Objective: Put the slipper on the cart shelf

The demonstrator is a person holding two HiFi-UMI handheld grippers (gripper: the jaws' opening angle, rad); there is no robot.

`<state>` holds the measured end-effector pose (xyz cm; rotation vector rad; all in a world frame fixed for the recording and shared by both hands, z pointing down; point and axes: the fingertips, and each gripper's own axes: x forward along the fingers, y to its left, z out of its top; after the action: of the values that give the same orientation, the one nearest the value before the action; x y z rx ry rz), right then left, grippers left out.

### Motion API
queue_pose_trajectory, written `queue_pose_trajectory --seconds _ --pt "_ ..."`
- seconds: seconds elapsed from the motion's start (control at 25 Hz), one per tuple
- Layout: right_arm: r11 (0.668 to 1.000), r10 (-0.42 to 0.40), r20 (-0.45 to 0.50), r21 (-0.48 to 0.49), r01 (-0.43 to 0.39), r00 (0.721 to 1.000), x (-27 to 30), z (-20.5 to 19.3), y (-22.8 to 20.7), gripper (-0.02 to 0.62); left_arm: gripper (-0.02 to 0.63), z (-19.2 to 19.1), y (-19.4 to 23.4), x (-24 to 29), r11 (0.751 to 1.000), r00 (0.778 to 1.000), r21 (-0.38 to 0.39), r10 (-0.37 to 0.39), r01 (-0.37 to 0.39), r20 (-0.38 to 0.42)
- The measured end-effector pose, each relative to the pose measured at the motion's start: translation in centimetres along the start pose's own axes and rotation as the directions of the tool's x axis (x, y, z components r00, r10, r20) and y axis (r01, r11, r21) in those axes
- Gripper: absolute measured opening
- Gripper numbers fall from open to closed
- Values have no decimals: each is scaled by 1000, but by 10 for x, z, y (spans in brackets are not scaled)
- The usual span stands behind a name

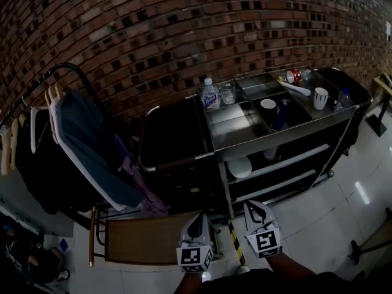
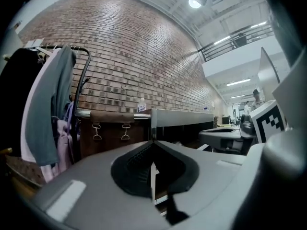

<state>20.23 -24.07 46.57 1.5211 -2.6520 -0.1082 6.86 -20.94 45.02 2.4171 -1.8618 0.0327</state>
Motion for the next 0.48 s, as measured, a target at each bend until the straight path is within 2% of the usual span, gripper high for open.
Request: queue_pose_trajectory --seconds 0.16,0.48 --pt "999 15 16 -36 -15 1000 -2 3 6 2 15 7 -4 -2 1000 1000 15 -5 5 15" --pt "998 40 22 -50 -39 999 -5 5 15 2 15 10 -4 -11 1000 1000 27 15 -15 16"
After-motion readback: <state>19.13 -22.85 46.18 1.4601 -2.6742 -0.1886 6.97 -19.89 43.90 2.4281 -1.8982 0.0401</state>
